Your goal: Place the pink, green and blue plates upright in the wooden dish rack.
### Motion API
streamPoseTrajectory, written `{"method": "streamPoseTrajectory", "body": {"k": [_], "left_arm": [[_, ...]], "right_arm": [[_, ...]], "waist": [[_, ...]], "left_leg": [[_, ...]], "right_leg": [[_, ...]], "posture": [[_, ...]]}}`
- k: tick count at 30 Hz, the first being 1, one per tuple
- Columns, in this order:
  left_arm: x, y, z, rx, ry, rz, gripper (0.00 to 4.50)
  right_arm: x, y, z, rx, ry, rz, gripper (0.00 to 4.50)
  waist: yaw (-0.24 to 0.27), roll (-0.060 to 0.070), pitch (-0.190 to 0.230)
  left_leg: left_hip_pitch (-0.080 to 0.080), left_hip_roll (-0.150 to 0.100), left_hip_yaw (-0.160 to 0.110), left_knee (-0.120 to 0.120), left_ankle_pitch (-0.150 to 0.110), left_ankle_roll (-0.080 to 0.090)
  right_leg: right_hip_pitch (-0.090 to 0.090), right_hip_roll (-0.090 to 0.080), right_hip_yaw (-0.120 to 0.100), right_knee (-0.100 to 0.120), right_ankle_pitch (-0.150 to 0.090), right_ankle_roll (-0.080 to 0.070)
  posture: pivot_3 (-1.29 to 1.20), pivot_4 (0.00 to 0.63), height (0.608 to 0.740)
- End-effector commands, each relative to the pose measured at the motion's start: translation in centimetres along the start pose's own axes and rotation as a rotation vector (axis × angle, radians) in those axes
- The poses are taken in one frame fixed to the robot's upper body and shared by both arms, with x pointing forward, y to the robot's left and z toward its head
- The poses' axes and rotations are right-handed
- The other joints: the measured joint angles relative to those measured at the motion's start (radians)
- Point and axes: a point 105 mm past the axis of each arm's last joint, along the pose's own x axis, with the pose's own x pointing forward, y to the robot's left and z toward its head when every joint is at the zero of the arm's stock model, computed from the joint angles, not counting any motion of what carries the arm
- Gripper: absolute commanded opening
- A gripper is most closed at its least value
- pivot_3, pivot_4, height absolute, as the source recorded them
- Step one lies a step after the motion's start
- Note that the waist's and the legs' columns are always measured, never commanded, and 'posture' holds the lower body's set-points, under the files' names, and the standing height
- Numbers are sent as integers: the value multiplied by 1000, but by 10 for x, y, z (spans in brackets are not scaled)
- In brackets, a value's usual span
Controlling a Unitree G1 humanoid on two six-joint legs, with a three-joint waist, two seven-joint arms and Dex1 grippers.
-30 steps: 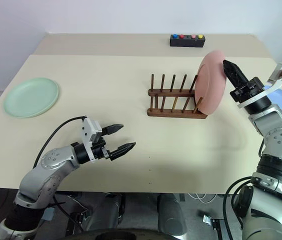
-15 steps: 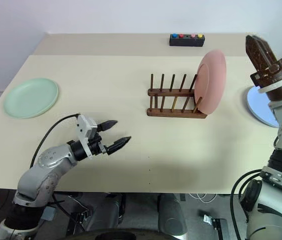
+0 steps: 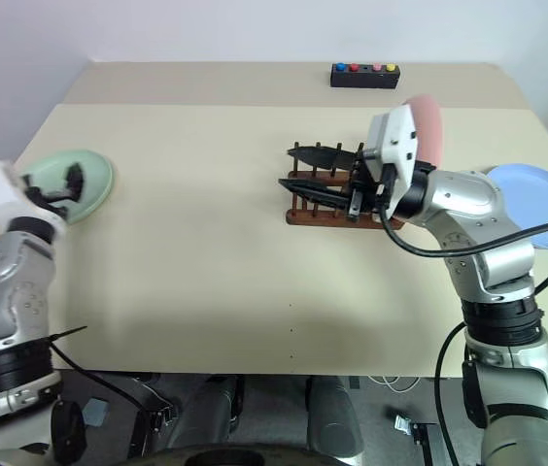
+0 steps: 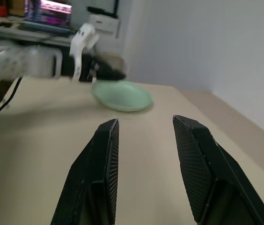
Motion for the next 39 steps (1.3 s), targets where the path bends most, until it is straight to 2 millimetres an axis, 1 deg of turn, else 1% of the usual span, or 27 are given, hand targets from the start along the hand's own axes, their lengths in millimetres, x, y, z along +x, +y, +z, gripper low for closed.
{"method": "streamPoseTrajectory", "body": {"k": [1,2,5,6,8,10,13,16,19,22,25,26,29,32,34,35,37,39], "left_arm": [[0,56,5,-54,30,284,4500],[0,61,2,-62,47,306,4500],[2,67,-2,-25,81,313,4500],[4,71,-7,-20,115,323,4500],[6,83,-13,-47,163,374,4500],[10,88,-17,-91,197,383,4500],[22,72,-29,-141,271,281,4500],[28,73,-33,-160,296,318,4500],[32,71,-34,-184,302,316,4500],[34,68,-41,-236,332,340,3635],[35,68,-41,-245,331,349,2169],[35,68,-41,-245,329,348,1582],[35,68,-41,-245,326,348,40],[34,68,-42,-246,325,348,40],[35,61,-37,-247,302,310,40],[37,52,-29,-254,257,258,40],[38,24,-2,-241,125,136,40],[34,3,13,-225,51,62,40]], "right_arm": [[4,5,0,-40,-12,32,1807],[4,6,-1,-33,-14,35,1807],[5,7,-2,-22,-23,38,1807],[6,9,-3,-16,-21,48,1807],[7,17,-9,-3,-3,88,1807],[7,21,-12,0,6,97,1807],[8,22,-14,2,0,83,1807],[8,21,-14,4,2,68,1807],[7,21,-15,5,2,60,1807],[6,19,-15,1,6,42,1847],[4,19,-16,1,9,32,1847],[4,19,-16,1,9,31,1847],[4,19,-16,2,10,29,1847],[4,19,-16,2,11,29,1847],[5,19,-16,0,10,26,1847],[6,18,-16,-6,12,21,1847],[7,14,-17,-44,32,11,1847],[9,12,-20,-78,51,4,1847]], "waist": [[2,-1,0],[1,-1,0],[4,-3,-1],[4,-3,-1],[3,-3,-1],[0,-4,-1],[0,-4,-1],[-1,-4,-1],[-1,-4,-2],[-2,-5,-2],[-3,-5,-2],[-3,-5,-2],[-2,-5,-2],[-2,-5,-2],[-2,-5,-2],[-2,-5,-2],[3,-5,-2],[7,-6,-2]], "left_leg": [[0,0,-1,0,0,0],[0,0,-1,0,0,0],[0,0,-1,1,0,0],[0,0,-1,1,0,-1],[0,0,-1,1,1,-1],[0,0,-1,0,1,-1],[0,0,-1,0,1,-1],[0,0,-1,1,1,-1],[0,0,-1,0,1,-1],[0,0,-1,0,1,-1],[0,0,-1,0,1,-1],[0,0,-1,0,1,-1],[0,0,-1,0,1,-1],[0,0,-1,0,1,-1],[0,0,-1,0,1,-1],[0,0,-1,0,1,-1],[0,0,-1,0,1,-1],[-1,0,-1,1,1,-2]], "right_leg": [[0,0,0,0,0,0],[0,0,-1,0,0,0],[0,0,-1,1,0,0],[0,0,-1,1,0,0],[0,0,-1,1,0,0],[0,1,-1,1,0,0],[0,0,-1,1,0,0],[0,0,-1,2,0,0],[-1,0,-1,2,0,0],[-1,0,-1,2,0,0],[-1,0,-1,2,0,0],[-1,0,-1,2,0,0],[-1,0,-1,2,0,0],[-1,0,-1,2,0,0],[-1,0,-1,2,0,0],[-1,0,-1,2,0,0],[-1,0,-1,2,0,0],[-1,0,-1,2,0,0]], "posture": [[0,150,734],[0,150,734],[0,150,734],[0,150,734],[0,150,734],[0,150,734],[0,150,734],[0,150,734],[0,150,734],[0,150,734],[0,150,734],[0,150,734],[0,150,734],[0,150,734],[0,150,734],[0,150,734],[0,150,734],[0,150,734]]}}
